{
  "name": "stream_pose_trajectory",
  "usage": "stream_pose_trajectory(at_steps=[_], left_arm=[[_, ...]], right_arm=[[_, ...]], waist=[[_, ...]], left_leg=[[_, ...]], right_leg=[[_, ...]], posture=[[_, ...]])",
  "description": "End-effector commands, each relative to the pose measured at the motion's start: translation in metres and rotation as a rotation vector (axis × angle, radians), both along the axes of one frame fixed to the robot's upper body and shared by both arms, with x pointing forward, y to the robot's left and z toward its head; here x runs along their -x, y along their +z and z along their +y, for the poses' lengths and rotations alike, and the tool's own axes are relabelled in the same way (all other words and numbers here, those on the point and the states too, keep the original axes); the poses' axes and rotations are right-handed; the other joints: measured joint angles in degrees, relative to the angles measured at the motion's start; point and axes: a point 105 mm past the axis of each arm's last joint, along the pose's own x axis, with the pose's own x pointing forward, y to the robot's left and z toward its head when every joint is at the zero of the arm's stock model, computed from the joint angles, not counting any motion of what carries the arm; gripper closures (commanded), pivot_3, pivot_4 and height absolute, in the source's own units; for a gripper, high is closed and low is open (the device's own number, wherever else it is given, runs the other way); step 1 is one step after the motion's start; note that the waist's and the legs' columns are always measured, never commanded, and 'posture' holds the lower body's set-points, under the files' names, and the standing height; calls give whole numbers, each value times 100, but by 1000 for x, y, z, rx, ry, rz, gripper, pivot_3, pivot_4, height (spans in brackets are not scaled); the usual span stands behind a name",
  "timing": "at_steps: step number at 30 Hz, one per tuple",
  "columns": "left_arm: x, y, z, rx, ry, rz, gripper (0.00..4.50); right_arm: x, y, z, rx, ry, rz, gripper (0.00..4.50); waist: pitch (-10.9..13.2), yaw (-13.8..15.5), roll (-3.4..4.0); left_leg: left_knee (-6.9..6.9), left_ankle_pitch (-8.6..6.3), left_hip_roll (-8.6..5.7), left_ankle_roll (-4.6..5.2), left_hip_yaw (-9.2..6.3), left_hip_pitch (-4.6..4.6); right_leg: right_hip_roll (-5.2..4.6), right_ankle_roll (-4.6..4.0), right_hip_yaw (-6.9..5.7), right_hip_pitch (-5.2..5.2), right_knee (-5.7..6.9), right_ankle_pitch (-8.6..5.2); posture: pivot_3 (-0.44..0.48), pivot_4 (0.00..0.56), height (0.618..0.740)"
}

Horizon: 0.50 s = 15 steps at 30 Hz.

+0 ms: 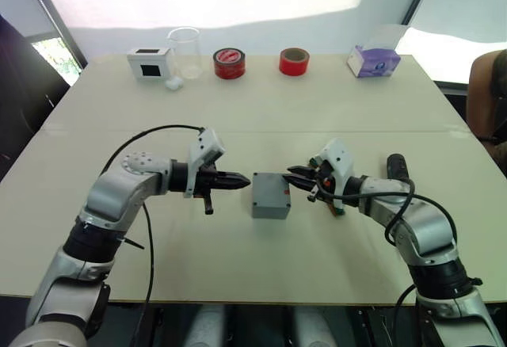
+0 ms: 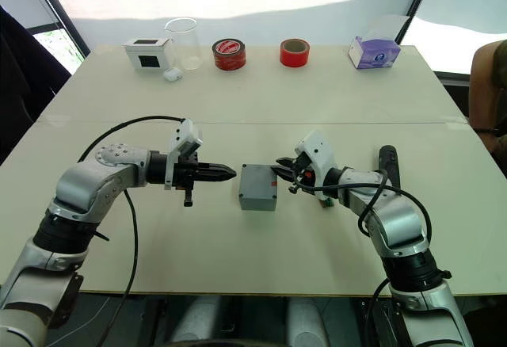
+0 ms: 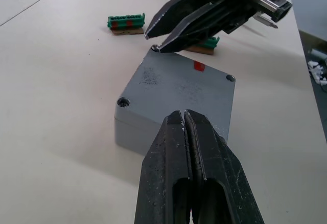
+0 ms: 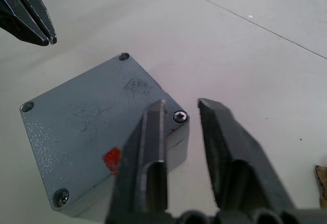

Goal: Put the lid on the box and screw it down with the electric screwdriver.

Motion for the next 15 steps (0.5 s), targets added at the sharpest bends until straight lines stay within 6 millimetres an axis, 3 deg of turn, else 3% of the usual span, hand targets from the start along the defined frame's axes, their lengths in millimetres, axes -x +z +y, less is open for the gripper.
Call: stream_pose_trajectory(at_steps=[1, 3, 5, 9, 14, 15], left_arm=[[1, 11, -2, 14, -18, -45, 4500], [1, 13, -3, 27, -21, -45, 4500], [2, 21, -7, 64, -34, -50, 4500], [6, 35, -17, 89, -89, -91, 4500], [21, 50, -35, 83, -218, -167, 4500], [24, 50, -38, 75, -242, -182, 4500]], right_arm=[[1, 10, 1, 6, 11, -41, 1529], [1, 13, -3, 11, 3, -45, 631], [-2, 24, -11, -3, -36, -59, 45], [-6, 53, -36, -62, -145, -74, 45], [0, 75, -104, 60, -360, 38, 45], [0, 85, -116, 14, -421, 78, 45]], waist=[[0, 0, 0], [0, 1, 0], [0, 10, 0], [1, 14, -1], [2, 83, 1], [2, 88, 1]], left_leg=[[0, 0, 0, 0, 0, 0], [0, 0, 0, 0, 0, 0], [0, 0, 0, 0, 0, 0], [1, 0, 0, 0, 0, 0], [-1, -2, -1, 3, 0, 0], [-1, -3, -1, 4, 2, 0]], right_leg=[[0, 0, 0, 0, 0, 0], [0, 0, 0, 0, 0, 0], [0, 0, 0, 0, 0, 0], [-2, 0, 0, 1, 0, 0], [-5, -1, -1, 5, -6, 0], [-6, -1, 0, 4, -8, 0]], posture=[[0, 150, 740], [0, 150, 740], [0, 150, 740], [0, 150, 740], [0, 150, 740], [0, 150, 740]])
